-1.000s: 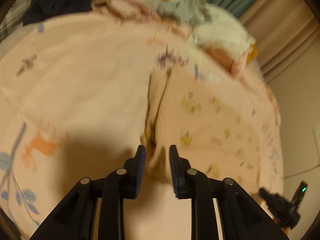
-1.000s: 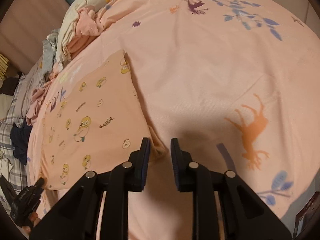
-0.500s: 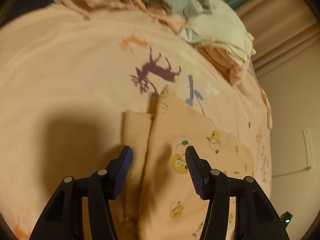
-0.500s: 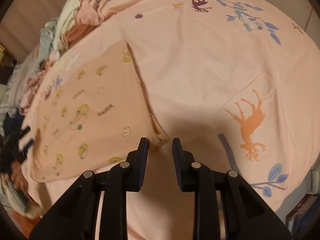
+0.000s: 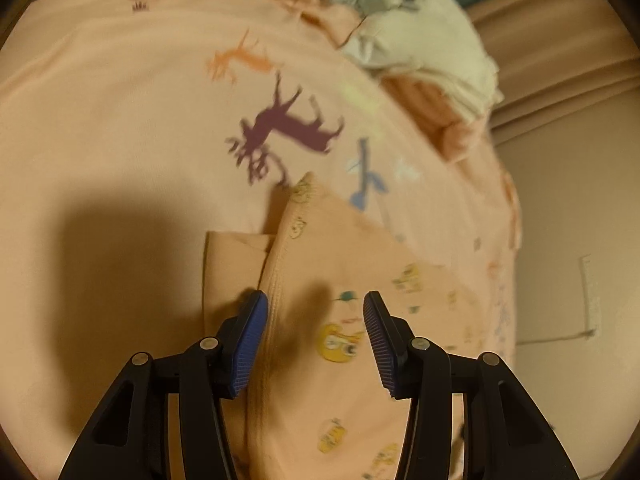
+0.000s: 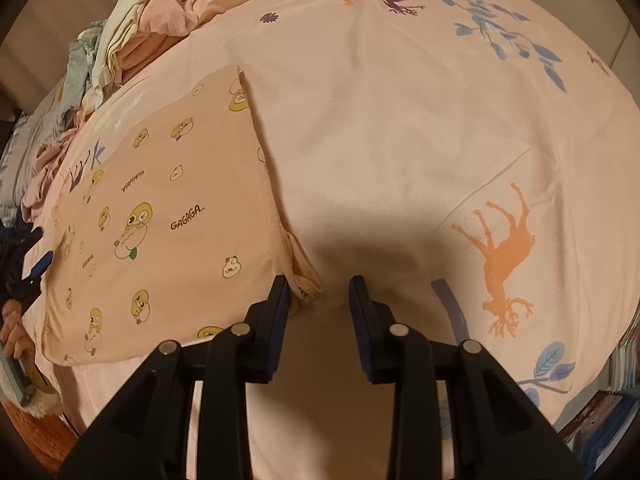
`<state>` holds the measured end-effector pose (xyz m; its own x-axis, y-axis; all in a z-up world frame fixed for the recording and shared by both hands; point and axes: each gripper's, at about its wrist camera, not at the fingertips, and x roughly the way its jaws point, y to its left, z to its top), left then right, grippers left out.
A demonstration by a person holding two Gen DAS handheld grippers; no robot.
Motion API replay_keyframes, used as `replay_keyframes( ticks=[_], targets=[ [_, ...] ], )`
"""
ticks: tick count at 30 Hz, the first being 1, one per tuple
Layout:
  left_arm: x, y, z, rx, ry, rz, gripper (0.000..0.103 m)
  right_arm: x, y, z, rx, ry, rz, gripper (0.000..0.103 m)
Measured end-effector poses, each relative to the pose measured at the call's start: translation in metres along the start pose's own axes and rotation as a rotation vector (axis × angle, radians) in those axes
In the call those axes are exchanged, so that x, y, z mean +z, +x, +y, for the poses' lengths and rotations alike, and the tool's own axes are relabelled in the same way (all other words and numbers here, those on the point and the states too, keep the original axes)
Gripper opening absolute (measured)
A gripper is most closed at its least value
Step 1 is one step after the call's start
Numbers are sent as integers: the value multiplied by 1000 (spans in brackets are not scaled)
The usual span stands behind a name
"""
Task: Fold small clothes
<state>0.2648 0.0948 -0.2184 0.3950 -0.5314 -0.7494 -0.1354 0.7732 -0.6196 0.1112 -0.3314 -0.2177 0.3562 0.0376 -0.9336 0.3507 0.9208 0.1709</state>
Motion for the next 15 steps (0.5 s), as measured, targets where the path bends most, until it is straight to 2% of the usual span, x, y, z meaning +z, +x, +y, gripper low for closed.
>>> replay_keyframes(
  ticks=[3, 6, 8, 10, 12, 15],
  targets=[
    [-2, -6, 2, 5, -9, -39, 43, 0, -1, -2, 10, 5, 3, 31],
    [1, -16, 6, -4, -30, -62, 43, -2, -3, -4, 21, 22, 6, 32],
    [2, -20, 10, -23, -42, -55, 43, -4, -3, -3, 18, 22, 5, 33],
    [1, -12, 11, -70, -32, 8, 43, -5, -3, -2, 9, 21, 4, 33],
    [-1, -4, 6, -59, -4, 38, 43, -5, -2, 0, 2, 15, 4, 35],
    [-1, 0, 5, -46, -6, 25, 43, -4, -2, 2, -8, 0, 5, 35]
  ],
)
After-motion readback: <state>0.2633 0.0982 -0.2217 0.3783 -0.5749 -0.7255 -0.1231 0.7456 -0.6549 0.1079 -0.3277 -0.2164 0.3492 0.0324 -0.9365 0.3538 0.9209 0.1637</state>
